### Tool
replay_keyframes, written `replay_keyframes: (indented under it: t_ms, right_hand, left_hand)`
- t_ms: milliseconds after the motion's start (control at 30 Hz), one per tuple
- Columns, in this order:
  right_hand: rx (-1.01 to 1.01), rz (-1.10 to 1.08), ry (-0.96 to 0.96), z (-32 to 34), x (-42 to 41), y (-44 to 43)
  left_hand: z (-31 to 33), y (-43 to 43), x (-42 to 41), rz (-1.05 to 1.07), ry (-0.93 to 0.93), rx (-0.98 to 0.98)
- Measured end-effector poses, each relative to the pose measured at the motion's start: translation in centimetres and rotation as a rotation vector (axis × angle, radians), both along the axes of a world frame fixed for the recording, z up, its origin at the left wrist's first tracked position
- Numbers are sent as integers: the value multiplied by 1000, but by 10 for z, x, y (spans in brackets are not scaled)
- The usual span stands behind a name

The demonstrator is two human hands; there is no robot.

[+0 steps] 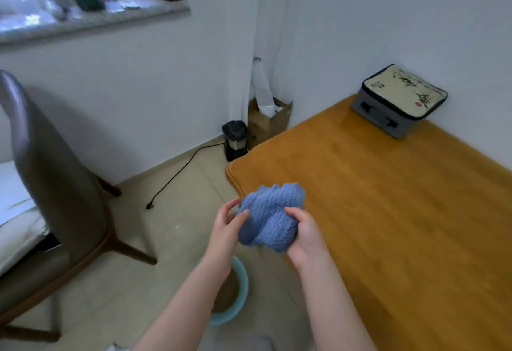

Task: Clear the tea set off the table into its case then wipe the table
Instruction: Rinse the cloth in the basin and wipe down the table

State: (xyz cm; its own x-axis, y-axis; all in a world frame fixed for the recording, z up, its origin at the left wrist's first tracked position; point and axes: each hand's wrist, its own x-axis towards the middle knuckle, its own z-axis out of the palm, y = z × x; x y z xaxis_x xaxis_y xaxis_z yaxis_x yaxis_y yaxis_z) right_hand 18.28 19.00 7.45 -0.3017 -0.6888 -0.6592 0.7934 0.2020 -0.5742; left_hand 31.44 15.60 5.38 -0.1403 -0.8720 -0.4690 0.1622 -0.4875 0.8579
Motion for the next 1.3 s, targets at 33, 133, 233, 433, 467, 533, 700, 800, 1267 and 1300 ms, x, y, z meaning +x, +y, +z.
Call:
replay_keyframes:
  t_ms: [33, 133, 233, 433, 467, 533, 700, 800, 1267, 1300]
  right_hand:
    - [-20, -32, 22, 5, -17, -1]
    - [-88, -81, 261, 24, -64, -2]
    - [-22, 25, 840, 29, -104, -8]
    - [234, 773, 1722, -44, -120, -5]
    - [229, 886, 1735, -55, -110, 3]
    - [138, 939, 1830, -75, -94, 19]
    - [236, 723, 1955, -80, -101, 6]
    - [318, 1028, 1948, -103, -101, -4]
    - [667, 787, 1880, -118, -106, -47]
    - [699, 768, 1870, -118, -116, -57]
  left_hand:
    - [2, -2, -12, -42, -13, 2]
    - [7, -13, -45, -125, -91, -6]
    - [10, -19, -72, -179, -173, -10]
    - [-4, -21, -107, -155, -262, -107]
    - [-8, -22, -108, -154, -281, -118]
    - [-13, -23, -107, -167, -310, -142]
    - [-29, -33, -95, -258, -467, -258]
    - [-37, -39, -92, -304, -547, -326]
    - [-32, -126, -130, -624, -861, -818]
    - [-33, -134, -134, -658, -885, -834]
